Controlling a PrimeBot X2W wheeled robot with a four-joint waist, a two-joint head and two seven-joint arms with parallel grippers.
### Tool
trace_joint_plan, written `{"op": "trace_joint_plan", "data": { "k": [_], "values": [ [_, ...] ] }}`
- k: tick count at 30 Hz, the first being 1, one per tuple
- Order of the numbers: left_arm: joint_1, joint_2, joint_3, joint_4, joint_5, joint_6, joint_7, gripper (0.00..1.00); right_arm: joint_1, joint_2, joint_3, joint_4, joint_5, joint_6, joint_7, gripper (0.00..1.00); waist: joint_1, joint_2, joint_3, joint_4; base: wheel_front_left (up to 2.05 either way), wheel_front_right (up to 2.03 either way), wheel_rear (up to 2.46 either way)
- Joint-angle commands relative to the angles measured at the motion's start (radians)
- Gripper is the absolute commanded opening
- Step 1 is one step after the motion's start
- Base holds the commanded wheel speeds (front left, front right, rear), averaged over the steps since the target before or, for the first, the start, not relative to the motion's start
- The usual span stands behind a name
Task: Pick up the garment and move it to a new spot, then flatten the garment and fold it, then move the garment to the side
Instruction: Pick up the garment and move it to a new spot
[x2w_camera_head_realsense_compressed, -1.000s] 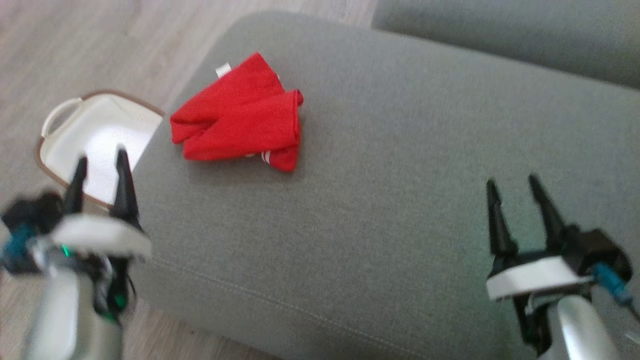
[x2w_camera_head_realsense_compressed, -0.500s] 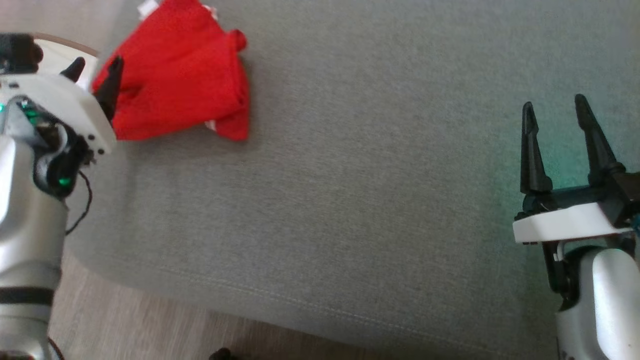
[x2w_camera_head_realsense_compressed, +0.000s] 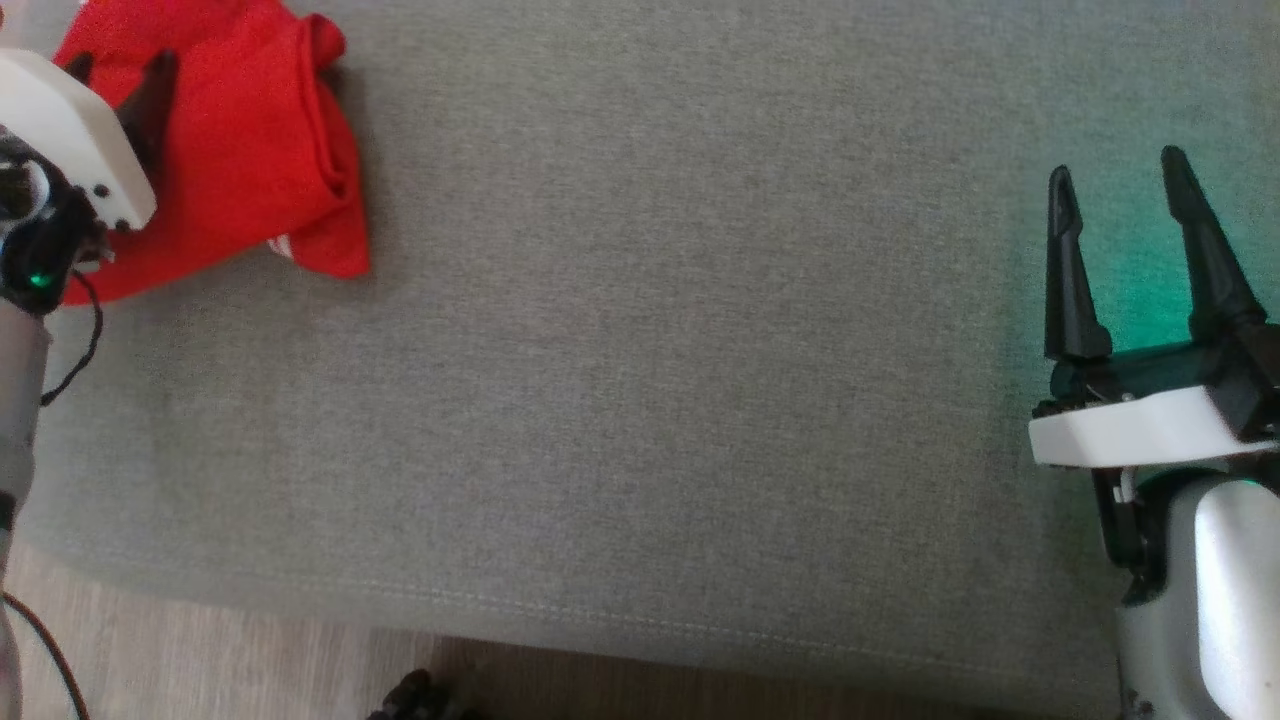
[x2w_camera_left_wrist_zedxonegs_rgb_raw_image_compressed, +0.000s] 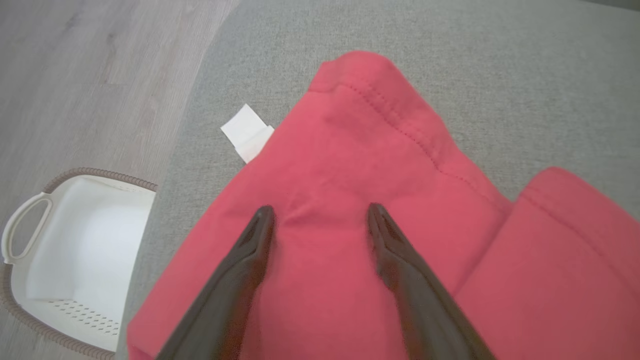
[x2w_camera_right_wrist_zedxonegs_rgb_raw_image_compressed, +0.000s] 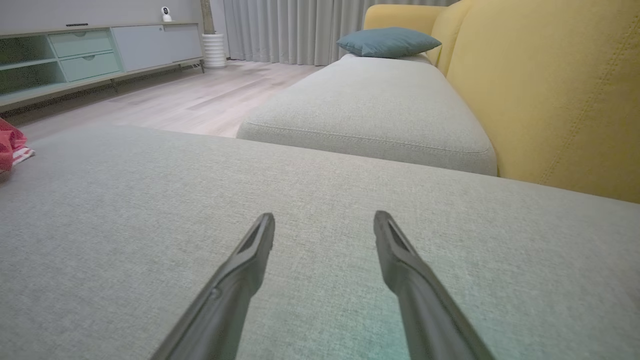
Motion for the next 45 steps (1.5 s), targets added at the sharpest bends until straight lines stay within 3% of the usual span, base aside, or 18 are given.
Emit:
{"op": "trace_joint_plan", "data": {
  "k": [1, 6, 7, 8, 15, 25, 32, 45],
  "values": [
    [-0.041, 0.072, 0.023, -0.001, -0.013, 0.001, -0.010, 1.00, -0.019, -0.002, 0.026, -0.042, -0.008, 0.007, 0.006, 1.00, -0.0002, 0.0001, 0.020, -0.018, 0.00, 0.00, 0.00],
    [-0.079, 0.055, -0.020, 0.073, -0.048, 0.001, -0.011, 1.00, -0.022, -0.002, 0.021, -0.046, -0.006, 0.007, 0.001, 1.00, -0.0002, 0.0001, 0.039, -0.029, 0.00, 0.00, 0.00],
    [-0.082, 0.048, -0.028, 0.083, -0.063, 0.001, -0.003, 0.35, -0.022, -0.002, 0.021, -0.045, -0.005, 0.007, -0.001, 1.00, -0.0002, 0.0001, 0.040, -0.030, 0.00, 0.00, 0.00],
    [-0.086, 0.045, -0.038, 0.089, -0.077, 0.001, 0.003, 0.00, -0.022, -0.002, 0.020, -0.043, -0.005, 0.007, -0.002, 1.00, -0.0002, 0.0001, 0.040, -0.030, 0.00, 0.00, 0.00],
    [-0.133, 0.068, -0.059, 0.128, -0.080, 0.001, -0.185, 0.00, -0.023, -0.002, 0.025, -0.012, 0.008, 0.007, -0.017, 1.00, -0.0002, 0.0001, -0.008, -0.023, 0.00, 0.00, 0.00],
    [-0.176, 0.101, -0.048, 0.096, -0.089, 0.001, -0.469, 0.00, -0.005, -0.002, 0.045, 0.087, 0.066, 0.007, -0.067, 1.00, -0.0002, 0.0001, -0.183, -0.024, 0.00, 0.00, 0.00],
    [-0.148, 0.134, 0.006, -0.060, -0.085, 0.016, -0.511, 0.00, 0.036, -0.002, 0.058, 0.171, 0.128, 0.007, -0.116, 1.00, -0.0002, 0.0001, -0.334, -0.036, 0.00, 0.00, 0.00],
    [0.059, 0.154, 0.060, -0.380, -0.088, 0.128, -0.503, 0.00, 0.059, -0.002, 0.080, 0.223, 0.177, 0.007, -0.152, 1.00, -0.0002, 0.0001, -0.424, -0.091, 0.00, 0.00, 0.00]
  ]
}}
